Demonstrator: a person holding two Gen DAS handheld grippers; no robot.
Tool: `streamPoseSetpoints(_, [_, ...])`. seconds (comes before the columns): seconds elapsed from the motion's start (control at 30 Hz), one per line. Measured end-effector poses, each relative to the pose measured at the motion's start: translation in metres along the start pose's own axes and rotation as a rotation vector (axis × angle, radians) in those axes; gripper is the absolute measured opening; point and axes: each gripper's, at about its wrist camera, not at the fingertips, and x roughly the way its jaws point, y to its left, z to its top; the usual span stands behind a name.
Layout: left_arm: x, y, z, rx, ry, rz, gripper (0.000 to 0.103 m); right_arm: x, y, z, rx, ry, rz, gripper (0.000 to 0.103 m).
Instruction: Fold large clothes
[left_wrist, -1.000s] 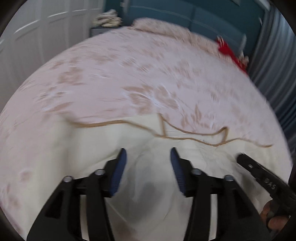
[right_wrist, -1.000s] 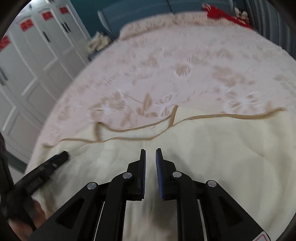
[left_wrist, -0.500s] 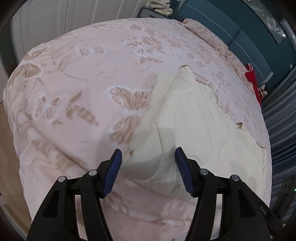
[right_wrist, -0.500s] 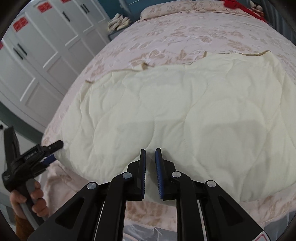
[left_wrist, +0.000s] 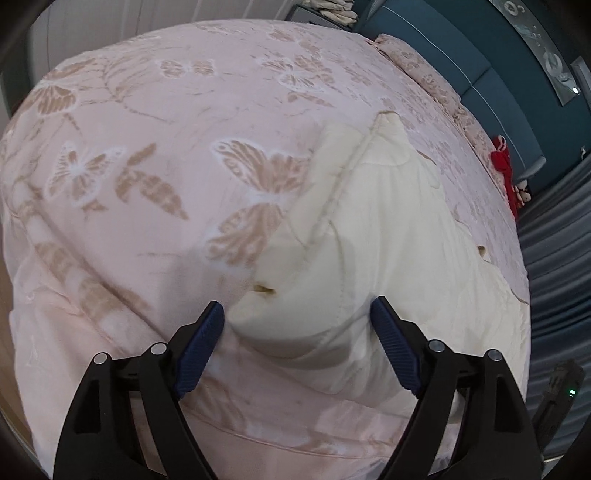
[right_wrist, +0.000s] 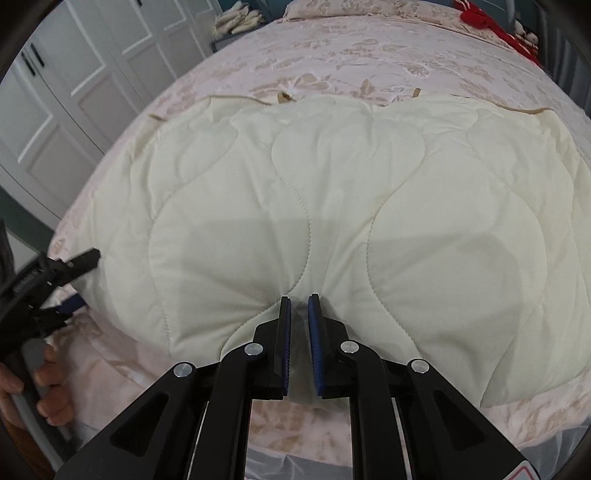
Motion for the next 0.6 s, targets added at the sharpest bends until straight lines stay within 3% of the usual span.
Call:
streamPoseSetpoints(0.13, [0.003,-0.013,-0.002,0.018,0.007,0.002,0.079,0.007,0.006,-0.001,-0.022,0.003,-0.042,0.012])
streamPoseSetpoints(0.23, [0.001,-0.018,-0.002,0.02,0.005,-0.006,0.073,0.01,0.007,-0.001,-0.033,0.001,-0.05,0.012])
streamPoseSetpoints(0.33, [-0.008,-0.024,-0.002,0.041,-0.007,-0.014,0.061,0.012,0.005,-0.001,-0.025,0.002,-0.044,0.011])
streamPoseSetpoints(0.47, [-0.025,-0.036,-0.002,0.092,-0.023,-0.051,0.031,0.015,0.003,0.0,-0.012,0.004,-0.032,0.011])
streamPoseSetpoints(0.6, [-0.045,-0.059,0.0,0.143,-0.054,-0.088,0.023,0.014,-0.004,0.004,0.03,0.01,0.001,0.008])
